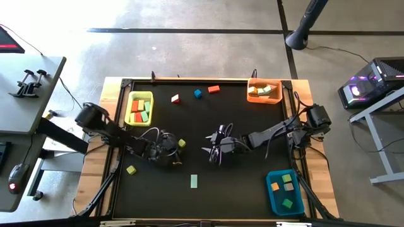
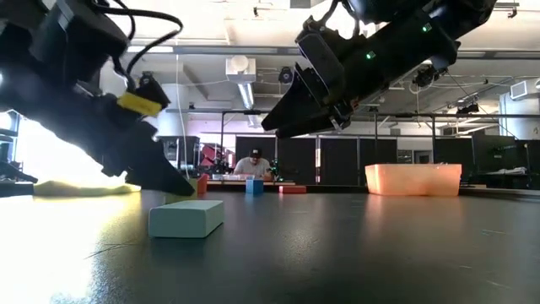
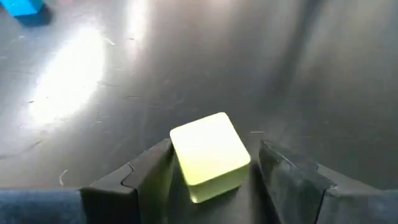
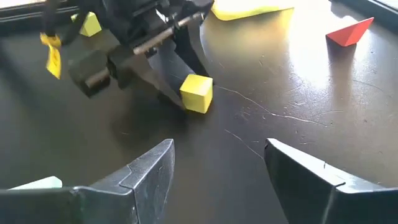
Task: Sort blocks by size
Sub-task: Put the yellow square block into the blue bin
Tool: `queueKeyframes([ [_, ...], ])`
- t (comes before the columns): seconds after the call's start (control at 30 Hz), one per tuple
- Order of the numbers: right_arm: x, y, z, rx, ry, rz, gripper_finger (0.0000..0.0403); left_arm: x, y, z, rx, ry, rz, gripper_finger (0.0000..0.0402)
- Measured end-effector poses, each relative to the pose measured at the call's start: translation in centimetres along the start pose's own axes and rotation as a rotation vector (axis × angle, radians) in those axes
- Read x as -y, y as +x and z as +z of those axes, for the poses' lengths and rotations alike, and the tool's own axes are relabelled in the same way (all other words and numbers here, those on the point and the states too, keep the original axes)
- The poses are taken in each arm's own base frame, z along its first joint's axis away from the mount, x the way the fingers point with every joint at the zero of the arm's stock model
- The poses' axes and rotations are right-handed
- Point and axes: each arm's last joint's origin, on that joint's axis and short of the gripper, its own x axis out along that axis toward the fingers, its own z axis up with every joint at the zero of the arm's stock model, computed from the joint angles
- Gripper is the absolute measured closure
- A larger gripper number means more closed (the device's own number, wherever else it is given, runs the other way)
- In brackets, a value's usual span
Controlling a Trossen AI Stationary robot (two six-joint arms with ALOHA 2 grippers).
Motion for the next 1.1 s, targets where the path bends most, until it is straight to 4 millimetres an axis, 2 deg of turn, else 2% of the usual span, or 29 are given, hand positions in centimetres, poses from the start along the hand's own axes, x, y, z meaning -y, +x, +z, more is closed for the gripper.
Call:
queueKeyframes([
  [0.13,0.0,0.1,-0.1,-0.003,-0.035,-0.003,0.0158,0.9,0.8,-0.2,-0.028,0.06,-0.019,0.0205],
  [0.27,-0.1,1.0,-1.1,-0.019,-0.116,-0.009,0.0158,1.8,1.3,0.2,-0.024,0.112,-0.033,0.0264],
  [0.37,-0.5,2.3,-2.0,0.005,-0.151,0.03,0.0158,2.7,1.3,0.9,-0.027,0.194,-0.105,0.0309],
  [0.47,-1.1,3.3,-2.5,0.079,-0.194,0.123,0.0158,4.0,1.3,1.8,-0.023,0.268,-0.21,0.0309],
  [0.57,-1.5,3.4,-2.1,0.156,-0.268,0.191,0.0158,4.8,1.3,2.7,-0.007,0.299,-0.261,0.0309],
  [0.7,-2.2,3.1,-1.3,0.209,-0.538,0.239,0.0158,4.8,1.7,3.3,-0.013,0.284,-0.301,0.0309],
  [0.83,-3.6,2.6,-0.8,0.243,-0.986,0.212,0.0158,4.1,2.4,4.0,-0.059,0.207,-0.377,0.0309],
  [0.9,-4.2,2.5,-1.1,0.18,-1.185,0.177,0.0158,3.8,2.5,4.4,-0.061,0.173,-0.396,0.0309],
  [0.97,-4.6,2.5,-1.2,0.105,-1.284,0.145,0.0158,3.4,2.5,4.9,-0.048,0.139,-0.409,0.0309],
  [1.1,-4.9,2.4,-1.4,-0.006,-1.35,0.03,0.0158,2.4,2.1,5.2,0.001,0.064,-0.463,0.0309],
])
